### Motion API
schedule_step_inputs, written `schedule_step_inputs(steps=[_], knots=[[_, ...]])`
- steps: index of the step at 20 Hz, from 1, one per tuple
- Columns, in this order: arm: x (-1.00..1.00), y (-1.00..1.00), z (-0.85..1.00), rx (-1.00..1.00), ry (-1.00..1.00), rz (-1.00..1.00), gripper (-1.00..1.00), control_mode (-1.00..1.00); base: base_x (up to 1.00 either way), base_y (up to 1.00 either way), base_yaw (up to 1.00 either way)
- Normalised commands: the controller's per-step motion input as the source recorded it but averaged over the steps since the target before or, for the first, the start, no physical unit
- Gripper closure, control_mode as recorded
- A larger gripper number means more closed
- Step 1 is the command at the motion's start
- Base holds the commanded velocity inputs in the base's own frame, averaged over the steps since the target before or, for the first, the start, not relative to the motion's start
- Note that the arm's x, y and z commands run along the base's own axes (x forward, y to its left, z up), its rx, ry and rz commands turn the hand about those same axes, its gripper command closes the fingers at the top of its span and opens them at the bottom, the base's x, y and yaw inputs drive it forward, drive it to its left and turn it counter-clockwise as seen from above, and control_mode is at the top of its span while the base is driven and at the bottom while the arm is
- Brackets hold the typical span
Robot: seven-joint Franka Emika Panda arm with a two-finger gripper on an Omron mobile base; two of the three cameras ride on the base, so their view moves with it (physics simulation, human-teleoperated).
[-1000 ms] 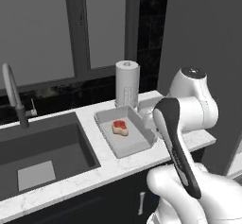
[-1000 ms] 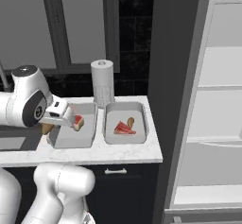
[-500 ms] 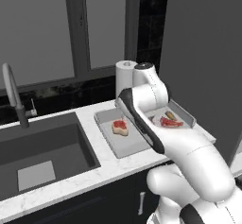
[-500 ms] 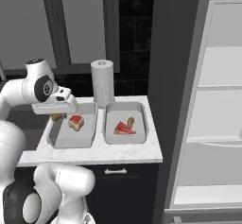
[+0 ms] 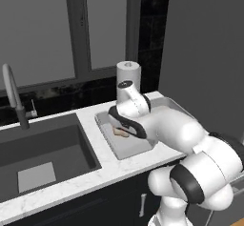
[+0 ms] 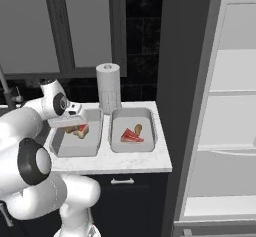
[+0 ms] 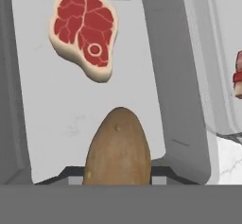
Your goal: Place one sweet potato and one steak in each tupperware on the nearby counter, to pack two identical lunches.
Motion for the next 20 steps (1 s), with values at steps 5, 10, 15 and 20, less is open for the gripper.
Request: schedule_step_inputs(steps=[5, 10, 15, 20], knots=[[0.0, -0.06, 0.02, 0.0, -0.05, 0.0, 1.0, -1.0, 0.0, 0.0, 0.0], [0.46, -0.36, -0.05, 0.07, 0.21, 0.01, 1.0, -1.0, 0.0, 0.0, 0.0], [0.23, -0.13, -0.06, 0.09, 0.25, 0.01, 1.0, -1.0, 0.0, 0.0, 0.0], [0.17, 0.09, -0.53, 0.0, 0.23, 0.0, 1.0, -1.0, 0.0, 0.0, 0.0]])
